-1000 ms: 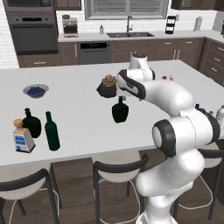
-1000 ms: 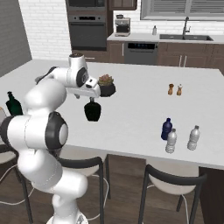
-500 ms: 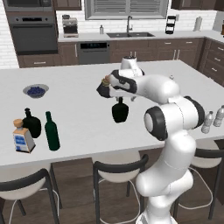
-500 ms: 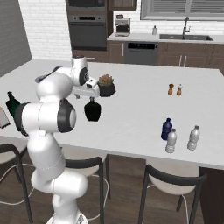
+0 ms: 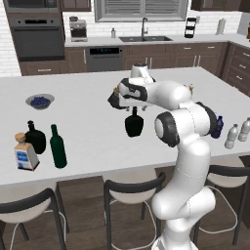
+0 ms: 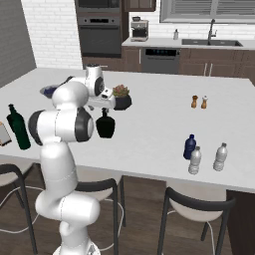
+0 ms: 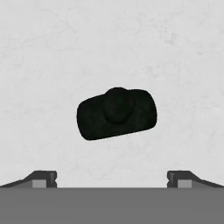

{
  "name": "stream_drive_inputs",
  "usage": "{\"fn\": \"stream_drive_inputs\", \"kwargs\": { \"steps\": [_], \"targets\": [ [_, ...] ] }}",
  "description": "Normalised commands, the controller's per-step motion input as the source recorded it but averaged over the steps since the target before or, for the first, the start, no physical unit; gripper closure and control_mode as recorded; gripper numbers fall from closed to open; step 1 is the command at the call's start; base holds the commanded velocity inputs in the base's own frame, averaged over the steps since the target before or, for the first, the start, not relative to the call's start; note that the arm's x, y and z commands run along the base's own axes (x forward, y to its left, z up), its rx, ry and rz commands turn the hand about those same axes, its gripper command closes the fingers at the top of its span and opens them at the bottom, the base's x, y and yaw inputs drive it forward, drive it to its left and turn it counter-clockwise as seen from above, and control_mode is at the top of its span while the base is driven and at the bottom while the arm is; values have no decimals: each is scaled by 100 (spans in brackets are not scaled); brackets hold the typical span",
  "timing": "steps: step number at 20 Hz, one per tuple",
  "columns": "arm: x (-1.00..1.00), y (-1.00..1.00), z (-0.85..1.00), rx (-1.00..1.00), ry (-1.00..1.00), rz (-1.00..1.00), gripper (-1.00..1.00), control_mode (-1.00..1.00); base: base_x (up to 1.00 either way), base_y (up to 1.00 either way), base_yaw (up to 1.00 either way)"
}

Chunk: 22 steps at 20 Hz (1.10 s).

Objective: Move the plastic bottles in the middle to the plastics group, and the glass bottles in the middle to the glass group.

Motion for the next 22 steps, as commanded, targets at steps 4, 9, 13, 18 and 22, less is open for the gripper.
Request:
{"fn": "stream_drive_inputs", "kwargs": {
  "steps": [4, 9, 13, 18, 22],
  "targets": [
    [20, 0, -12, 0, 0, 7, -100, -100, 0, 0, 0],
    [12, -1, -26, 0, 0, 6, -100, -100, 0, 0, 0],
    [14, -3, -21, -1, 0, 4, -100, -100, 0, 0, 0],
    [7, -7, -8, 0, 0, 5, -100, -100, 0, 0, 0],
    [1, -4, 0, 0, 0, 4, -100, -100, 0, 0, 0]
  ]
}}
